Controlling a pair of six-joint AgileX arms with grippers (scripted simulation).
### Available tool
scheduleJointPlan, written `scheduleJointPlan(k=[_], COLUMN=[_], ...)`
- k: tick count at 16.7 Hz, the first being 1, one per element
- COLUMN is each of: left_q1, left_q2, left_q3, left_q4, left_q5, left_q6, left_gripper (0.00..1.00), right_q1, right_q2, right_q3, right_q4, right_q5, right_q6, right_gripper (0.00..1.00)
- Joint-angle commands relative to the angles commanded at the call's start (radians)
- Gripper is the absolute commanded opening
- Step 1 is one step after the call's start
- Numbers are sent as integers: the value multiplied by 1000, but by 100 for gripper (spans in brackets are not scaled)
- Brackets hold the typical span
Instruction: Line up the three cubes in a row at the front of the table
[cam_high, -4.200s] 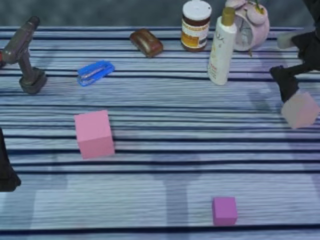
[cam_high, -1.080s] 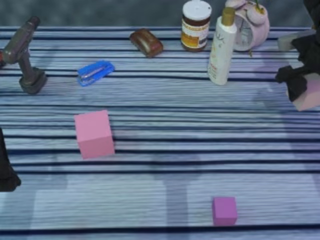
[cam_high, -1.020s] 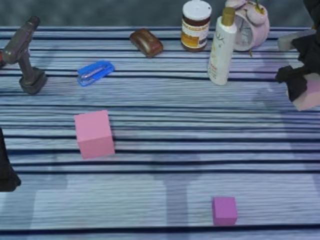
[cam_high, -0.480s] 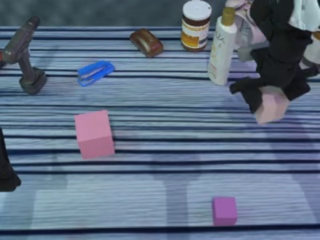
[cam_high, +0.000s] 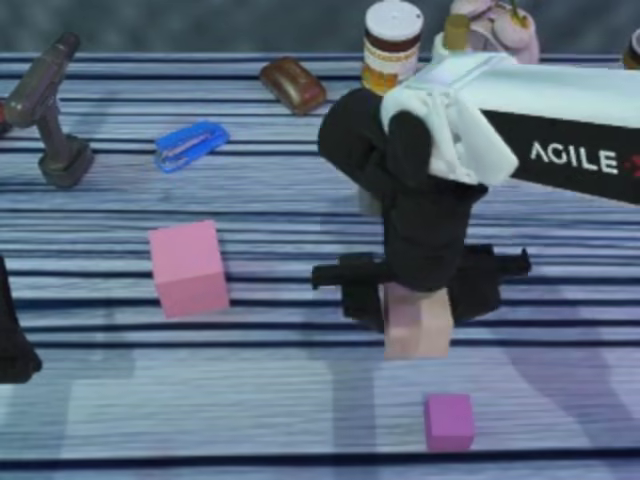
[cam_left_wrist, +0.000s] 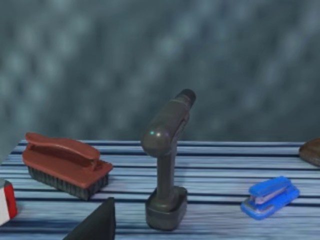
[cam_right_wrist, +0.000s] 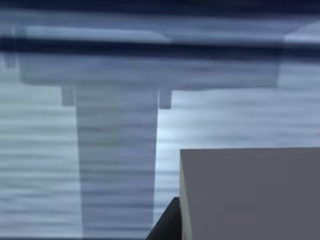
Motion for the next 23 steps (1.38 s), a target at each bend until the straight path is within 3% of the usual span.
scheduleJointPlan(k=[3, 6, 12, 18, 23], left_q1=[0, 0, 0, 0, 0], left_q2=[0, 0, 0, 0, 0], left_q3=[0, 0, 0, 0, 0], left_q4=[0, 0, 0, 0, 0], left_q5=[0, 0, 0, 0, 0], left_q6=[0, 0, 0, 0, 0], left_gripper=[100, 100, 100, 100, 100], right_q1=[120, 175, 174, 179, 180], right_q2=[-65, -99, -89, -15, -1], right_q3=[-72, -105, -117, -242, -261], right_q4=[23, 35, 51, 260, 289], right_q5=[6, 10, 9, 9, 11], right_q6=[159, 224, 223, 227, 230], right_gripper=[0, 0, 0, 0, 0])
